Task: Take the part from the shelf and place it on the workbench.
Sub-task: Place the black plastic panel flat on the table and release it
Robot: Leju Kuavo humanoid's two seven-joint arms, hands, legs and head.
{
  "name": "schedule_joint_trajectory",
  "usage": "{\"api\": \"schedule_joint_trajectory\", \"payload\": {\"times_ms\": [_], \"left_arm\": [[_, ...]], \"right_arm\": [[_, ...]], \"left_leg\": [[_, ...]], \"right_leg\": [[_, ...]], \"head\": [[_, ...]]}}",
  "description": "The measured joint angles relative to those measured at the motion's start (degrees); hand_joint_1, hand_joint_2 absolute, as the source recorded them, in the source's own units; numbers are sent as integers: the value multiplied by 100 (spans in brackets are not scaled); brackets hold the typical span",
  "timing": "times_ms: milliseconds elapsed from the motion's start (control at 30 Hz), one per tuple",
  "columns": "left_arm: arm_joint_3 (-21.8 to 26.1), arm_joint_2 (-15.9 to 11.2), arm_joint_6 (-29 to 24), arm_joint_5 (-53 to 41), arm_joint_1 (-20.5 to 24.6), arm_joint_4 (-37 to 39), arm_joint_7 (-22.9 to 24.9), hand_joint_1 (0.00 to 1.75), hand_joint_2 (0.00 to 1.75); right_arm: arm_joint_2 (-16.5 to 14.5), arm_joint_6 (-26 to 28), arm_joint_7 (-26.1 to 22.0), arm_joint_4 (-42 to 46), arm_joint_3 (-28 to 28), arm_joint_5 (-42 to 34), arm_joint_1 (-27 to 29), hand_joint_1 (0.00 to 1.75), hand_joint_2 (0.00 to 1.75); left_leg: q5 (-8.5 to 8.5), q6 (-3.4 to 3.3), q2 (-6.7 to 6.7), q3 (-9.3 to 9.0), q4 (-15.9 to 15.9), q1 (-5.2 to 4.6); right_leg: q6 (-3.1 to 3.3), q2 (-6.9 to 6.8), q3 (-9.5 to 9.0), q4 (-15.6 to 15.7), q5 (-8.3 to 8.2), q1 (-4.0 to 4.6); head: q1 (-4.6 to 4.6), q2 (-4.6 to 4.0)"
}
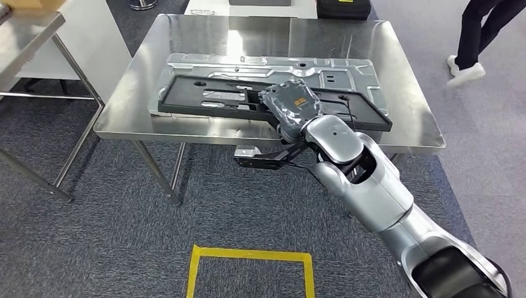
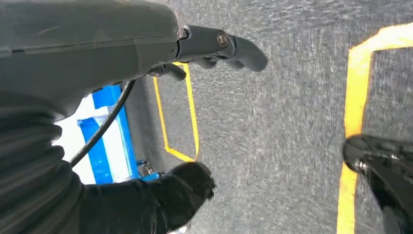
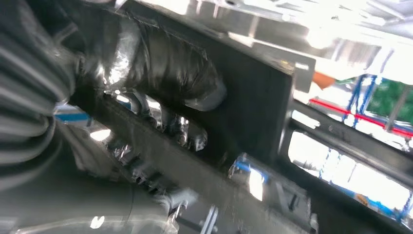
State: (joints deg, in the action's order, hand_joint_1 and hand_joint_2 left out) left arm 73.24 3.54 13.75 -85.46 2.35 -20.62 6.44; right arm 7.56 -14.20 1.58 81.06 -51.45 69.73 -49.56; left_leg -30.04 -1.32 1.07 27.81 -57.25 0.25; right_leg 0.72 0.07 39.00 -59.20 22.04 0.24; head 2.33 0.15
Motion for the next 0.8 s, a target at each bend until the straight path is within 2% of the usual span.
{"api": "schedule_joint_trajectory", "payload": {"times_ms": [67, 100, 133, 167, 233, 267, 300, 333, 367, 400, 433, 467, 500, 567, 600, 633, 700, 733, 767, 800], "left_arm": [[0, -25, -8, 0, 20, 15, -1, 0, 175], [0, -34, -9, 0, 23, 29, -2, 0, 175], [0, -42, -11, 0, 25, 42, -3, 0, 175], [0, -50, -13, 0, 24, 55, -4, 0, 175], [0, -59, -16, -1, 26, 73, -6, 0, 175], [0, -64, -18, -1, 25, 76, -7, 0, 175], [0, -67, -19, -1, 19, 80, -8, 0, 175], [1, -68, -20, -1, 10, 83, -8, 0, 175], [1, -69, -20, 0, -3, 85, -8, 0, 175], [2, -71, -20, -1, -27, 87, -7, 0, 175], [2, -74, -20, -1, -43, 90, -7, 0, 175], [2, -79, -20, -1, -51, 93, -7, 0, 175], [2, -84, -21, -1, -54, 97, -7, 0, 175], [2, -91, -24, -1, -33, 100, -9, 0, 175], [1, -92, -25, -1, -28, 101, -11, 0, 175], [1, -92, -25, -1, -20, 102, -14, 0, 175], [0, -91, -25, -2, -7, 102, -22, 0, 175], [0, -91, -25, -3, -2, 102, -28, 0, 175], [0, -91, -23, -4, 2, 102, -35, 0, 175], [0, -91, -21, -5, 1, 102, -43, 0, 175]], "right_arm": [[-4, 2, 7, -4, 1, 2, 0, 175, 175], [-5, 3, 13, -5, 4, 3, -1, 175, 175], [-5, 3, 20, -7, 8, 5, -7, 175, 175], [-5, 3, 23, -7, 10, 6, -13, 175, 175], [-4, 2, 24, -17, 9, 6, -7, 175, 175], [-3, 2, 23, -25, 8, 5, 8, 175, 175], [-2, 1, 23, -34, 7, 5, 25, 175, 175], [-2, 1, 23, -42, 5, 4, 37, 175, 175], [-2, 1, 23, -46, 3, 4, 43, 175, 175], [2, 2, 23, -52, 3, 5, 46, 175, 175], [5, 3, 23, -58, 0, 5, 47, 175, 175], [8, 3, 24, -64, -3, 6, 47, 175, 175], [11, 3, 24, -70, -6, 5, 51, 175, 175], [11, 4, 24, -66, -7, 4, 52, 175, 175], [13, 7, 24, -61, -4, 4, 49, 175, 175], [17, 9, 24, -55, -1, 4, 38, 175, 175], [38, 12, 24, -51, 5, 5, 24, 175, 175], [54, 13, 22, -54, 6, 5, 27, 175, 175], [70, 13, 21, -59, 7, 6, 37, 175, 175], [86, 12, 19, -69, 8, 6, 45, 175, 175]], "left_leg": [[-19, 67, -2, -64, -4, 4], [-29, 97, -12, -82, -99, 6], [-80, 127, -22, -18, -289, 15], [-173, 151, -35, 135, -588, 30], [-467, 192, -56, 603, -1270, 47], [-582, 205, -61, 809, -1463, 52], [-599, 211, -65, 941, -1476, 53], [-476, 208, -66, 991, -1303, 52], [-211, 191, -67, 980, -988, 52], [162, 161, -65, 956, -631, 47], [438, 131, -69, 933, -344, 31], [640, 97, -72, 914, -176, 12], [717, 64, -74, 906, -106, -8], [670, 2, -75, 827, -75, -15], [649, -28, -75, 765, -35, -5], [627, -57, -76, 695, -3, 7], [551, -98, -74, 569, 34, 19], [497, -108, -70, 517, 35, 20], [438, -110, -64, 452, 34, 20], [373, -109, -56, 375, 33, 20]], "right_leg": [[63, 8, -120, 56, 53, -16], [105, 13, -202, 97, 86, -32], [140, 16, -290, 127, 119, -47], [165, 16, -367, 151, 161, -53], [180, 23, -484, 159, 267, -49], [177, 28, -550, 158, 329, -47], [171, 32, -630, 156, 397, -46], [163, 37, -724, 154, 470, -45], [151, 41, -826, 153, 547, -44], [135, 44, -921, 147, 623, -41], [109, 52, -990, 141, 694, -37], [73, 61, -1034, 137, 758, -35], [36, 68, -1062, 122, 799, -34], [-25, 69, -1073, 76, 831, -33], [-46, 60, -1037, -39, 821, -37], [-69, 51, -925, -244, 826, -42], [-121, 34, -498, -911, 958, -61], [-145, 30, -243, -1232, 1089, -70], [-161, 28, -26, -1442, 1212, -81], [-170, 26, 121, -1498, 1268, -90]], "head": [[-6, 0], [-4, 0], [-1, 0], [2, 0], [7, 0], [7, 0], [7, 0], [8, 0], [7, 0], [5, 0], [4, 0], [2, 0], [0, 0], [0, 0], [-1, 0], [-3, 0], [-5, 0], [-5, 0], [-5, 0], [-5, 0]]}}
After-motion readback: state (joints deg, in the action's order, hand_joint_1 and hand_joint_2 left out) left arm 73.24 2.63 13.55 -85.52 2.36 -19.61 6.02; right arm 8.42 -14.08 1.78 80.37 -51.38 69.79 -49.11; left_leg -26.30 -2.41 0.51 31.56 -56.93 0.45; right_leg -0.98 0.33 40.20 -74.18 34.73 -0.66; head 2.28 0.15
